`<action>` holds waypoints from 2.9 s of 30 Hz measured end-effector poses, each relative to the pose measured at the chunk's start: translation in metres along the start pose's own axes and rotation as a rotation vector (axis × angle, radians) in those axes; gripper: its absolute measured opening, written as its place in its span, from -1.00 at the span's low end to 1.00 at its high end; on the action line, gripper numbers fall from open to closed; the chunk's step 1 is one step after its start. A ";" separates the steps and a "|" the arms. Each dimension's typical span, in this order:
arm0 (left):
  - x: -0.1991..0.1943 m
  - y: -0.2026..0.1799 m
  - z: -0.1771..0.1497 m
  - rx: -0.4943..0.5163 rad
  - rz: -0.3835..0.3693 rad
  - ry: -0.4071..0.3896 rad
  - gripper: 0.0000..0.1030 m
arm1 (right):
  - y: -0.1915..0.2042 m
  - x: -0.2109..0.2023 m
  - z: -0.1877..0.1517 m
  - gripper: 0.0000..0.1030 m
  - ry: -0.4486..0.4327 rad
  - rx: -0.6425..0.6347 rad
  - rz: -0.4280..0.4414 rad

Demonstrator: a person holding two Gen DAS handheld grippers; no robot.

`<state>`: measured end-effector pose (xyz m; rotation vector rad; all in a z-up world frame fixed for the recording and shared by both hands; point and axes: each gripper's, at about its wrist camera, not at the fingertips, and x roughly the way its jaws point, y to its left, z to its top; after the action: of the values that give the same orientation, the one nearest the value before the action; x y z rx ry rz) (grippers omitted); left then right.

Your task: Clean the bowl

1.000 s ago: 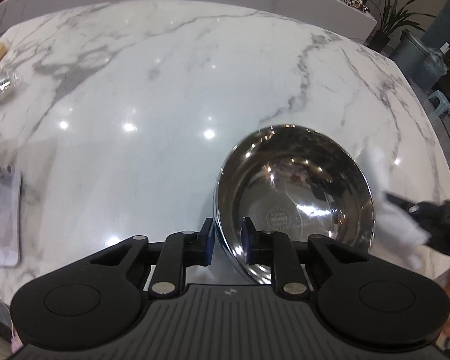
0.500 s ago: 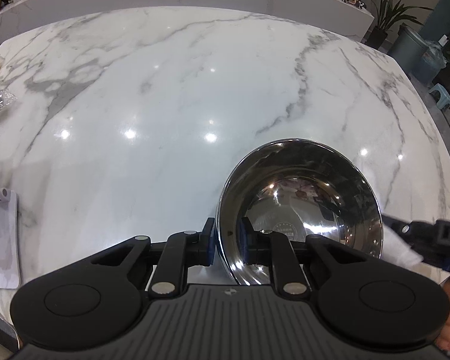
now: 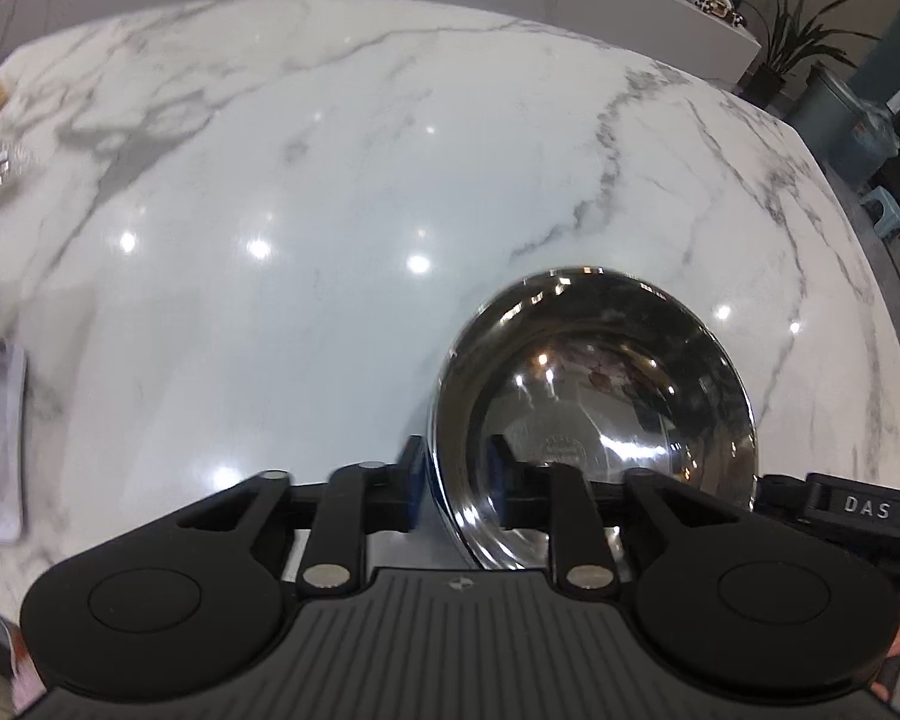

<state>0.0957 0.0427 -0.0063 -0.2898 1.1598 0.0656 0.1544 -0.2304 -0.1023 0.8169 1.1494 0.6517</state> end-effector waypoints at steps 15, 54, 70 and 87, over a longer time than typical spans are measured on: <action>-0.009 0.003 -0.005 0.064 -0.021 -0.006 -0.67 | 0.018 -0.033 0.012 -0.81 -0.096 0.005 0.077; -0.001 0.012 -0.004 -0.058 -0.051 0.022 -0.55 | 0.005 -0.009 -0.005 -0.82 -0.006 0.014 0.014; -0.008 0.012 0.004 0.058 -0.008 -0.021 -0.77 | 0.034 -0.039 0.013 -0.81 -0.083 -0.024 0.054; -0.002 0.004 0.010 0.083 -0.005 -0.025 -0.80 | 0.033 -0.030 0.014 -0.81 -0.064 -0.018 0.110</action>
<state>0.1035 0.0492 -0.0017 -0.2185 1.1337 0.0165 0.1584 -0.2393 -0.0566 0.8841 1.0446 0.7215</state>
